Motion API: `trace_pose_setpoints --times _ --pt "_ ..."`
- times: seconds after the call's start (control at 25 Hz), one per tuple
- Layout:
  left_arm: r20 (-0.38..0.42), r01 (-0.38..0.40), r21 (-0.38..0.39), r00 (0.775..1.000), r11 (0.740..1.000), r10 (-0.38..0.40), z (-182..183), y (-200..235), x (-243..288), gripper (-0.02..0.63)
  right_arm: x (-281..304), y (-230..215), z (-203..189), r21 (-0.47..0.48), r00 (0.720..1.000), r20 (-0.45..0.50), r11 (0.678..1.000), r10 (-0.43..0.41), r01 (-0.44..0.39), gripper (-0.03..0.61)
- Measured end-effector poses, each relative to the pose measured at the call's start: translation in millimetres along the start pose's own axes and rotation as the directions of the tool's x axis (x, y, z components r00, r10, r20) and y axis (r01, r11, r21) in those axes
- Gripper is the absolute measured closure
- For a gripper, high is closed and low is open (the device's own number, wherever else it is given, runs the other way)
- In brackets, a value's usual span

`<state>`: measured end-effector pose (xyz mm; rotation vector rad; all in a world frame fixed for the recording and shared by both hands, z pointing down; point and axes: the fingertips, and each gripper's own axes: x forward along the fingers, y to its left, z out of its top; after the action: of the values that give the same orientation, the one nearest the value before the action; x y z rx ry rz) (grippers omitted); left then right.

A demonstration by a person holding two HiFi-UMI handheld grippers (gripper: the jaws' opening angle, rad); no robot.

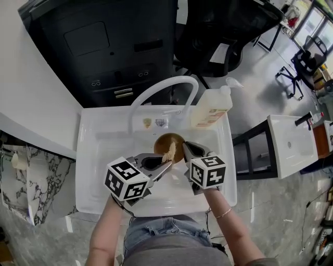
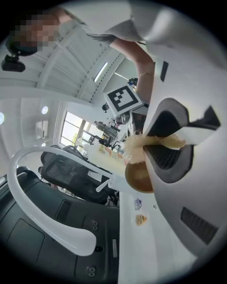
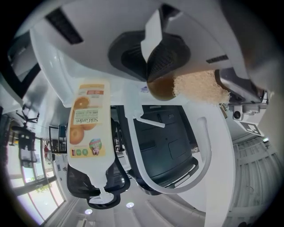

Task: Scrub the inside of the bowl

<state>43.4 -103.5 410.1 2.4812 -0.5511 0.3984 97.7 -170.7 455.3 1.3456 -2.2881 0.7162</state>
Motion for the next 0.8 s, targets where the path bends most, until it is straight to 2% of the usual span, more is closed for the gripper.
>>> trace_pose_setpoints --times 0.16,0.24,0.4,0.56,0.8 --pt "-0.025 0.050 -0.014 0.998 0.999 -0.050 3.0 -6.5 2.0 0.568 -1.4 9.7 1.7 -0.031 1.000 0.005 0.999 0.010 -0.010 0.560" --pt "-0.046 0.036 -0.013 0.998 0.999 -0.036 2.1 -1.7 5.4 0.568 -2.3 16.2 2.1 -0.050 1.000 0.008 0.999 0.018 -0.018 0.560" --pt "-0.105 -0.052 -0.043 0.993 0.998 0.048 -3.9 16.5 10.7 0.568 -5.3 27.3 1.3 -0.091 0.999 0.010 0.995 0.032 -0.031 0.560" --pt "-0.160 -0.150 -0.057 0.977 0.987 0.140 -11.8 29.5 11.7 0.568 -8.7 31.9 -0.4 -0.108 0.999 0.015 0.994 0.031 -0.029 0.560" --pt "-0.179 -0.259 -0.071 0.953 0.963 0.243 -19.2 44.1 8.1 0.568 -10.0 26.9 -6.7 -0.103 1.000 0.009 0.995 0.002 -0.001 0.560"
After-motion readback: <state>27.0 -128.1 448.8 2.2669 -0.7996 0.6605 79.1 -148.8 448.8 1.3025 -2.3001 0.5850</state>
